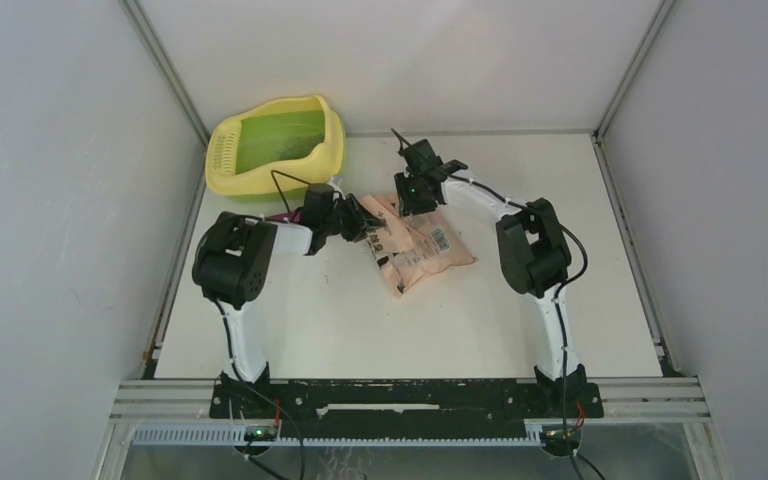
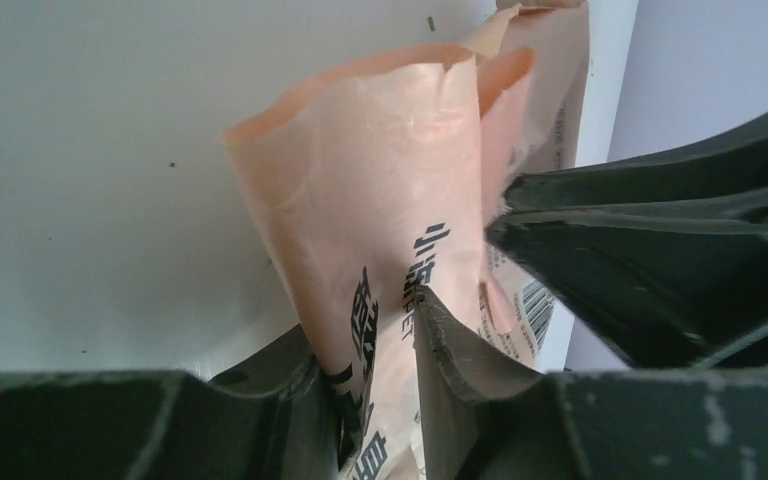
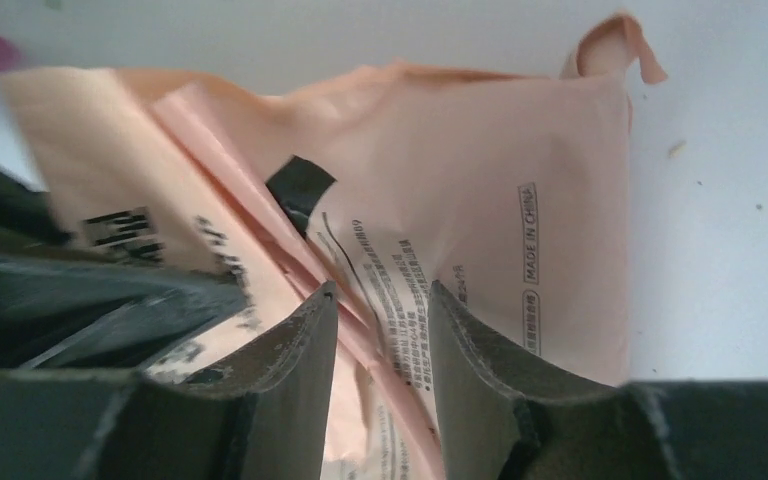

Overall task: Fill the litter box with clean litter
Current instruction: Close the cat litter bag at the center of the board.

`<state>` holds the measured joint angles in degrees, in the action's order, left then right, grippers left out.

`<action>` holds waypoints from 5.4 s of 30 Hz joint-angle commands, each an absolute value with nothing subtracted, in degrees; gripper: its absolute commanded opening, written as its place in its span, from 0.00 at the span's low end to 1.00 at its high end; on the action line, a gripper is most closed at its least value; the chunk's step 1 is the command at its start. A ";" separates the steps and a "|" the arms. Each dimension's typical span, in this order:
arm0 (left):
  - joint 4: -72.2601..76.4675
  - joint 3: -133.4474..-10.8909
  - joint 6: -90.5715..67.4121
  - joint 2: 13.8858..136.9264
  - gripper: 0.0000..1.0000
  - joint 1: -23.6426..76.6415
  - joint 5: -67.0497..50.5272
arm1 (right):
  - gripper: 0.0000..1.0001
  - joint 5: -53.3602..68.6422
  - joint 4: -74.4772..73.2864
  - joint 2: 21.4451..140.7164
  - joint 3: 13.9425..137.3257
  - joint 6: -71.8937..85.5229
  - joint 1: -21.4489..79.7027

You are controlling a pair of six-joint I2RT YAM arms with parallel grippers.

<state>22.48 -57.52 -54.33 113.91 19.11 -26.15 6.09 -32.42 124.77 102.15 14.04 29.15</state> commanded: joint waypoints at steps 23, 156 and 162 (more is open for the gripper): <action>28.05 -50.09 -56.07 110.18 0.38 16.80 -26.69 | 0.47 -3.09 -39.40 126.84 113.73 8.22 31.84; 9.97 -46.84 -54.84 97.38 0.39 13.91 -19.31 | 0.40 1.02 -19.25 98.27 55.16 13.49 40.99; 10.67 -46.43 -55.08 97.82 0.39 13.89 -19.32 | 0.40 0.00 -19.61 95.37 52.83 14.00 42.01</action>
<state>9.23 -46.61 -56.47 99.42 14.11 -19.64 0.69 -16.23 97.93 54.81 13.61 40.77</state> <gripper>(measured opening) 0.392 0.402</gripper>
